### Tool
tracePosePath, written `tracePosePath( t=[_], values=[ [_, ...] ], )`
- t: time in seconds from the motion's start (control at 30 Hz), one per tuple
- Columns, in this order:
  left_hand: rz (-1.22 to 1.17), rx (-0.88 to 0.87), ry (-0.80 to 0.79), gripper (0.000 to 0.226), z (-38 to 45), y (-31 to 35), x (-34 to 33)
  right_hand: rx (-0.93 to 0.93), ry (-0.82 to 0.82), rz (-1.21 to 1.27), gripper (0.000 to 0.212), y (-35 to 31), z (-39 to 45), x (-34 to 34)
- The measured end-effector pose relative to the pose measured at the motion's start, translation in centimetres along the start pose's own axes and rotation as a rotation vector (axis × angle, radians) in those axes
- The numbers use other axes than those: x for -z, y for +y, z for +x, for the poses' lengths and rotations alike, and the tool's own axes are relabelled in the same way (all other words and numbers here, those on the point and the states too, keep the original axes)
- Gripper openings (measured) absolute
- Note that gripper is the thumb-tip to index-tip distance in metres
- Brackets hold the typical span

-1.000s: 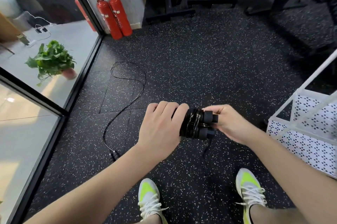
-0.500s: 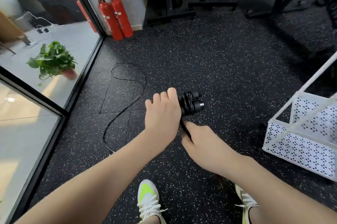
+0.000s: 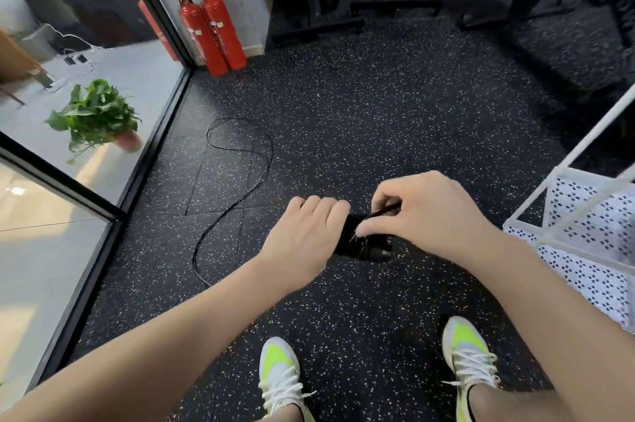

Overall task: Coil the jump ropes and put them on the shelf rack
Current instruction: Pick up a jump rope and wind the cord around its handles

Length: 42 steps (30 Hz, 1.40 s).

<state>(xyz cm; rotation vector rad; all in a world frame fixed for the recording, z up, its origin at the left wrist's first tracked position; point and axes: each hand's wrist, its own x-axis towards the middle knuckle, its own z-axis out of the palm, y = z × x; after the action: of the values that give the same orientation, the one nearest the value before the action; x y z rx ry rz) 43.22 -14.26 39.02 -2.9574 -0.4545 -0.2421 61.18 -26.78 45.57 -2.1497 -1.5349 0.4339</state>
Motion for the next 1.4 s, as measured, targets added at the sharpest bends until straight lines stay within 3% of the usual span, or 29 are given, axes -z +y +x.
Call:
tracePosePath(
  t=[0.2,0.43,0.6,0.67,0.73,0.87,1.0,1.1,1.17,1.27,1.4],
  values=[
    [-0.187,-0.181,0.085,0.041,-1.0,-0.3,0.3,-0.037,-0.152,0.433,0.010,1.8,0.7,0.1],
    [-0.238,-0.308,0.180,0.034,-0.8,-0.6,1.2,0.006,-0.185,0.571,0.005,2.5,1.0,-0.5],
    [-0.205,-0.388,0.211,0.033,-0.8,-0.6,1.4,-0.025,-0.175,0.659,0.038,3.3,0.9,-1.7],
    [-0.203,-0.367,0.238,0.038,-0.9,-0.6,1.4,-0.047,-0.192,0.689,0.046,3.4,0.8,-2.6],
    [-0.218,-0.306,0.268,0.044,-0.9,-0.6,1.6,-0.080,-0.246,0.834,0.038,3.3,0.6,-3.6],
    [-0.259,-0.155,0.331,0.040,-0.8,-0.1,1.9,-0.197,-0.298,1.095,0.041,2.6,0.1,-5.5],
    [-0.257,0.009,0.432,0.041,-0.2,0.4,1.6,-0.238,-0.231,0.936,0.041,1.0,-0.9,-7.9],
    [-0.185,0.106,0.476,0.045,0.5,-0.2,1.6,-0.268,-0.216,0.901,0.053,-0.3,-1.6,-9.1],
    [-0.155,0.175,0.443,0.050,0.7,-0.6,1.7,-0.224,-0.234,0.831,0.046,-1.1,-2.0,-9.1],
    [-0.132,0.221,0.368,0.052,1.0,-1.2,1.7,-0.107,-0.284,0.590,0.020,-2.5,-2.3,-8.4],
    [-0.100,0.311,0.238,0.054,1.5,-1.5,1.5,-0.036,-0.343,0.369,0.039,-3.8,-2.8,-8.0]
  ],
)
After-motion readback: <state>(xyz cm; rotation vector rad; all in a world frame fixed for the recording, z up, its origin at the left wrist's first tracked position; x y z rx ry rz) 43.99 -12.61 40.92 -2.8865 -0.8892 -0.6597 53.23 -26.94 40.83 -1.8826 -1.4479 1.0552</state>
